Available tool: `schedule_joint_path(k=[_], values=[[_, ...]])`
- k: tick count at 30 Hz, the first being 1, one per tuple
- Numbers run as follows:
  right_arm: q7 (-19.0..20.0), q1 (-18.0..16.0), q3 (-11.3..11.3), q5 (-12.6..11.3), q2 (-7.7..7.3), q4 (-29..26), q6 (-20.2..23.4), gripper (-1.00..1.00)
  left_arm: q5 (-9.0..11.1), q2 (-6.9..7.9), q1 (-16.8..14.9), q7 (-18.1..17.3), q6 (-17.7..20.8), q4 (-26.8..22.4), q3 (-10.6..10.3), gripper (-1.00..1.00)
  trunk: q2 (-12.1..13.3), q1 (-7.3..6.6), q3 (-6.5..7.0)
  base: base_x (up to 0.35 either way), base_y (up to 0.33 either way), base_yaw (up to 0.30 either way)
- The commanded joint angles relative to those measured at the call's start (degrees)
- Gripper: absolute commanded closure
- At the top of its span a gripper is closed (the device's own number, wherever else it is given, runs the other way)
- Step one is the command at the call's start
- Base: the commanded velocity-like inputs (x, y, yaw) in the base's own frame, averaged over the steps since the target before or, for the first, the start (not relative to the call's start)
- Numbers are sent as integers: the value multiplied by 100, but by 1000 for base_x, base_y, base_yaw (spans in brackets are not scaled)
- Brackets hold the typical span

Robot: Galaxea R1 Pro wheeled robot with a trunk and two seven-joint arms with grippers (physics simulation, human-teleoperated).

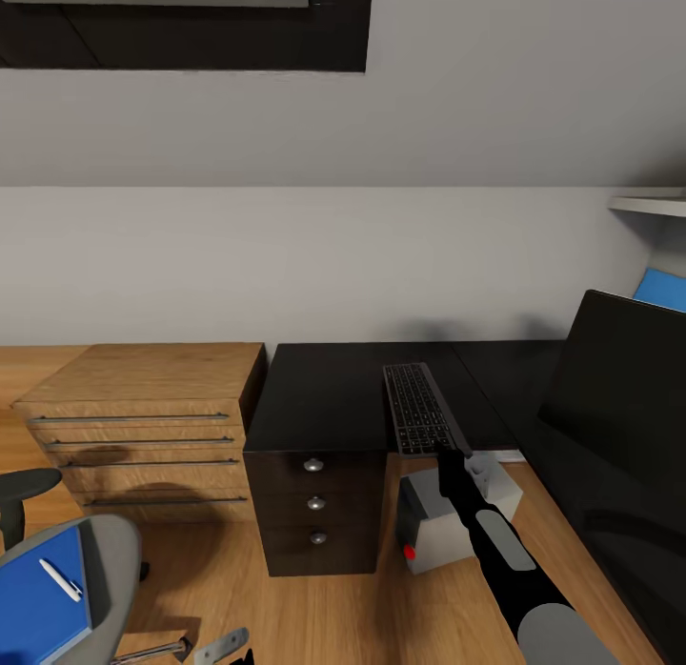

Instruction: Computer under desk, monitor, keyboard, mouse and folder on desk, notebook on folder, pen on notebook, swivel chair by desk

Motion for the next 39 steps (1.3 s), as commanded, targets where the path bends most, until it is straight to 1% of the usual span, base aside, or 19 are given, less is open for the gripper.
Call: schedule_joint_path(k=[1,8,32,33,39], values=[[31,-3,-21,-67,3,2,41,100,59,6,-6,34,-39,0,-50,-100,-3,0,-6,100,0,0],[31,-3,-21,-67,3,2,40,100,59,6,-6,26,-39,0,-54,-100,-3,0,-6,118,0,0],[-22,-3,-21,-67,3,11,40,100,59,6,-6,41,-39,-2,-50,-100,-3,0,-6,2,0,0],[-35,-3,-21,-67,3,11,40,-100,59,6,-6,37,-39,0,-50,-100,-3,0,-6,0,0,0],[-39,-3,-9,-59,3,11,39,-100,59,6,-6,36,-39,-2,-50,-100,-3,0,-6,0,0,0]])
